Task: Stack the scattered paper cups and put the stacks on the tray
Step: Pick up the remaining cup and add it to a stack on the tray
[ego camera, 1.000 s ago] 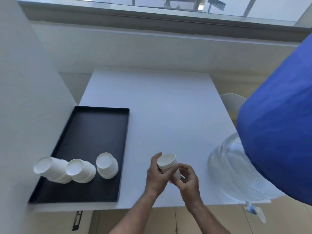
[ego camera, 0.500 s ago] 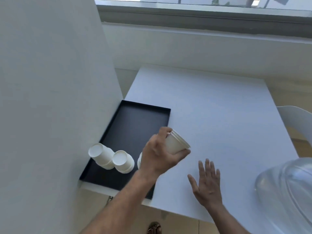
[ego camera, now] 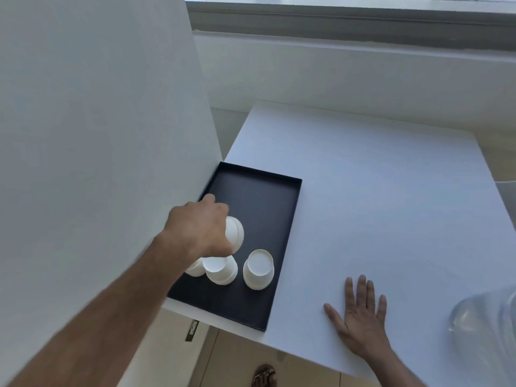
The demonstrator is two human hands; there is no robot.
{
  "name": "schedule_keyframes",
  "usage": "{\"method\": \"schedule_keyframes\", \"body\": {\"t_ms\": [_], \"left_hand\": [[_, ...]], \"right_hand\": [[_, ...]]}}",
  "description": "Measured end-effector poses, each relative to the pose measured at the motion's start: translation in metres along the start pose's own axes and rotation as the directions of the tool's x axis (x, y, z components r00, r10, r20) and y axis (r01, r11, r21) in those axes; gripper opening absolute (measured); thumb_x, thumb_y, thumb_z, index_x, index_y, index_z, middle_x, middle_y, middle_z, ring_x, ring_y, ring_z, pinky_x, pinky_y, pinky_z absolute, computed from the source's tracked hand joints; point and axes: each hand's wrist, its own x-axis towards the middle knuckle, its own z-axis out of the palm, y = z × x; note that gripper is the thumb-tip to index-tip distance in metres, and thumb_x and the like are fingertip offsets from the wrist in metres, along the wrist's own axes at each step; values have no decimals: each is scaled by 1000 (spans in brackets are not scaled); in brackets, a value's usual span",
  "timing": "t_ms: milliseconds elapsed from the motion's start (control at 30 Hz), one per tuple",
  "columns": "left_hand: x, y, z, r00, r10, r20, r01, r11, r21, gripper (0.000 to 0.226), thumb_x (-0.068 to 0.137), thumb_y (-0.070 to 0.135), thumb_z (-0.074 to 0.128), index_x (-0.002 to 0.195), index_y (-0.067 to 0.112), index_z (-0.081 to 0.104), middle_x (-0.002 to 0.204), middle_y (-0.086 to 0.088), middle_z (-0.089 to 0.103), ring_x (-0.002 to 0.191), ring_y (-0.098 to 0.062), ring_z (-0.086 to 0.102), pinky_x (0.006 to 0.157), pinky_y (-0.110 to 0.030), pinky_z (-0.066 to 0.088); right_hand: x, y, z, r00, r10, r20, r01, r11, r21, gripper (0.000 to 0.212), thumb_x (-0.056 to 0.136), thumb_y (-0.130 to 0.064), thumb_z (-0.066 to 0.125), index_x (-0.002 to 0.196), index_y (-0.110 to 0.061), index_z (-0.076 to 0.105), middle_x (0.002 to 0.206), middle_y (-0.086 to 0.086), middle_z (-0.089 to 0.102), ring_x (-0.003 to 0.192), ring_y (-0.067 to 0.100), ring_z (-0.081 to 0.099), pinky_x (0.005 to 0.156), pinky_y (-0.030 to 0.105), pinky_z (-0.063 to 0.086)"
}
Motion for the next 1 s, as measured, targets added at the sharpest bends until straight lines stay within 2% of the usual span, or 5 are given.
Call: {"method": "schedule_keyframes", "body": {"t_ms": [133,300,533,867,1000], "left_hand": [[5,4,7,995,-15,98,3,993,116,27,73,37,62,92,24,47,89,3,38,60,-15,41,57,-30,33],[12,12,23,994,10,105,-24,991,130,29,69,28,67,94,23,53,85,5,47,75,-21,56,58,-29,36],[22,19,26,988,-22,150,-1,988,151,37,61,26,76,92,24,55,79,6,54,73,-21,59,52,-27,35],[24,18,56,988,-32,150,6,985,173,33,67,20,72,99,23,62,86,4,59,75,-22,59,61,-30,39],[26,26,75,995,-6,97,-12,984,177,22,74,16,66,93,22,57,87,2,53,77,-24,54,66,-32,40]], "right_hand": [[0,-1,-6,999,-18,47,17,1000,6,91,88,-76,14,137,-25,-42,143,0,-53,133,17,-49,113,50,-28],[-3,-3,-11,997,-20,75,19,1000,10,92,88,-77,16,136,-24,-43,144,1,-51,135,18,-47,112,49,-29],[-4,-2,-14,995,-28,95,28,1000,9,93,86,-78,13,135,-25,-44,142,0,-54,134,18,-48,113,49,-29],[-4,-2,-14,995,-23,101,22,1000,9,93,79,-82,4,135,-26,-45,142,-1,-54,133,17,-49,114,50,-27],[-3,-1,-12,995,-23,100,23,1000,5,92,85,-79,12,134,-26,-46,142,0,-54,132,17,-50,114,51,-26]]}}
